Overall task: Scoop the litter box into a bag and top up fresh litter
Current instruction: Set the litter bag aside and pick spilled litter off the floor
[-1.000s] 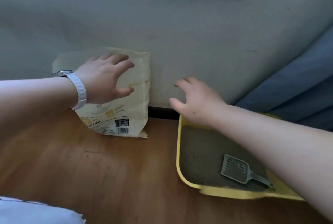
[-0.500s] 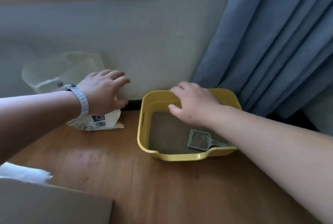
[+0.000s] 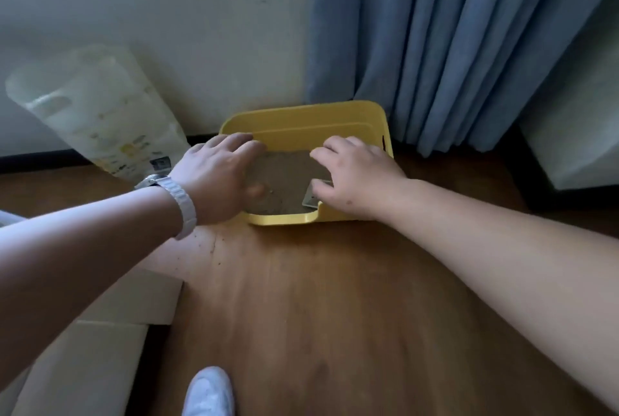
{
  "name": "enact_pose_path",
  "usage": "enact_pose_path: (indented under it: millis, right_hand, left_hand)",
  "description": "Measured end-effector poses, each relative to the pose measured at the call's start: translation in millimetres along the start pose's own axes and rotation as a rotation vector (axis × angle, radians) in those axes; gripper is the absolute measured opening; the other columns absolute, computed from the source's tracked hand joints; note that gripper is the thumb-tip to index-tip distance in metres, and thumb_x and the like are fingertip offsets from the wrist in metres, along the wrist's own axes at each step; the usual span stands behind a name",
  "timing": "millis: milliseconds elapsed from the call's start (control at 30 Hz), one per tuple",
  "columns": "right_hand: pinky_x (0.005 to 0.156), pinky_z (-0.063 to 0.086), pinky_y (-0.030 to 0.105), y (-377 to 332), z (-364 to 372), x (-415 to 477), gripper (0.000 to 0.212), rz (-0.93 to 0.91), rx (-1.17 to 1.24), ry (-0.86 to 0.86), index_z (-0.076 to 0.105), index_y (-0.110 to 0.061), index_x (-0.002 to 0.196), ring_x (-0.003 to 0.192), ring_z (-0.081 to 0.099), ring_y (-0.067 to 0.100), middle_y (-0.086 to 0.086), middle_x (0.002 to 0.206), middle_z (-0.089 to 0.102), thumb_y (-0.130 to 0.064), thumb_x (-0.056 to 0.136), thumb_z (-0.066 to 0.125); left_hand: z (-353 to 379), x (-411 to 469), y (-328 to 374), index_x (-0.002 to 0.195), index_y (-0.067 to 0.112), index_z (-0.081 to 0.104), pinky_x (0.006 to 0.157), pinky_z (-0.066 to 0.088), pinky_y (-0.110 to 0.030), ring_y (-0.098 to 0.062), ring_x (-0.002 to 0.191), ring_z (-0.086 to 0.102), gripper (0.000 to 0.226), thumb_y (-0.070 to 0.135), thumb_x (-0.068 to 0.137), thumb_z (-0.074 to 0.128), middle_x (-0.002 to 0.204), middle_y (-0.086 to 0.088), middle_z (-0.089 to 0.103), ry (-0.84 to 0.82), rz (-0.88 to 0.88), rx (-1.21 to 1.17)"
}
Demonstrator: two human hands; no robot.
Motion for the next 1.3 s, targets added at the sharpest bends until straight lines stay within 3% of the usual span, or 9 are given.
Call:
enact_pose_path:
  millis: [267, 467, 567, 967, 1300]
  right_hand:
    - [0.101, 0.037, 0.04, 15, 16, -47, 0.052, -0.044, 0.078, -0.045, 0.043, -0.027, 0.139, 0.131, 0.038, 0.025, 0.0, 0.141, 0.043, -0.05, 0.092, 0.042]
    - [0.101, 0.039, 0.041, 8, 24, -82, 0.049, -0.047, 0.084, -0.124, 0.046, -0.027, 0.136, 0.131, 0.038, 0.026, 0.002, 0.14, 0.044, -0.049, 0.092, 0.046]
    - [0.103, 0.038, 0.041, 9, 35, -100, 0.052, -0.063, 0.082, -0.115, 0.043, -0.026, 0.139, 0.132, 0.038, 0.024, 0.002, 0.142, 0.043, -0.05, 0.093, 0.044]
    - [0.106, 0.038, 0.041, -18, 173, -139, 0.054, 0.098, 0.073, -0.258, 0.039, -0.024, 0.144, 0.134, 0.037, 0.022, -0.001, 0.146, 0.04, -0.048, 0.095, 0.044]
    - [0.107, 0.038, 0.042, -50, 233, -144, 0.052, 0.157, 0.05, -0.339, 0.041, -0.022, 0.142, 0.132, 0.039, 0.023, 0.0, 0.144, 0.042, -0.045, 0.095, 0.044]
  left_hand:
    - [13, -50, 57, 0.142, 0.024, 0.04, 0.107, 0.035, -0.046, -0.028, 0.137, 0.035, 0.062, 0.049, 0.087, 0.057, 0.153, 0.0, 0.036, -0.005, -0.035, -0.073]
    - [20, -71, 86, 0.14, 0.025, 0.043, 0.106, 0.038, -0.041, -0.026, 0.134, 0.038, 0.057, 0.046, 0.089, 0.057, 0.148, 0.0, 0.04, -0.023, -0.113, -0.206]
    - [44, -89, 94, 0.14, 0.024, 0.043, 0.106, 0.039, -0.041, -0.026, 0.134, 0.04, 0.057, 0.044, 0.089, 0.057, 0.148, 0.0, 0.041, -0.047, -0.027, -0.198]
    - [220, -134, 46, 0.143, 0.026, 0.038, 0.103, 0.039, -0.039, -0.025, 0.132, 0.042, 0.057, 0.047, 0.092, 0.052, 0.152, 0.001, 0.036, -0.193, -0.025, -0.255]
    - [284, -161, 30, 0.147, 0.028, 0.029, 0.105, 0.035, -0.037, -0.025, 0.134, 0.04, 0.061, 0.05, 0.094, 0.048, 0.157, 0.0, 0.027, -0.3, 0.087, -0.225]
Point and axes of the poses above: each hand's wrist, its own x-axis towards the middle knuckle, its own z-axis out of the palm, y = z × x, the point moved 2 cm from there along x, towards the middle knuckle
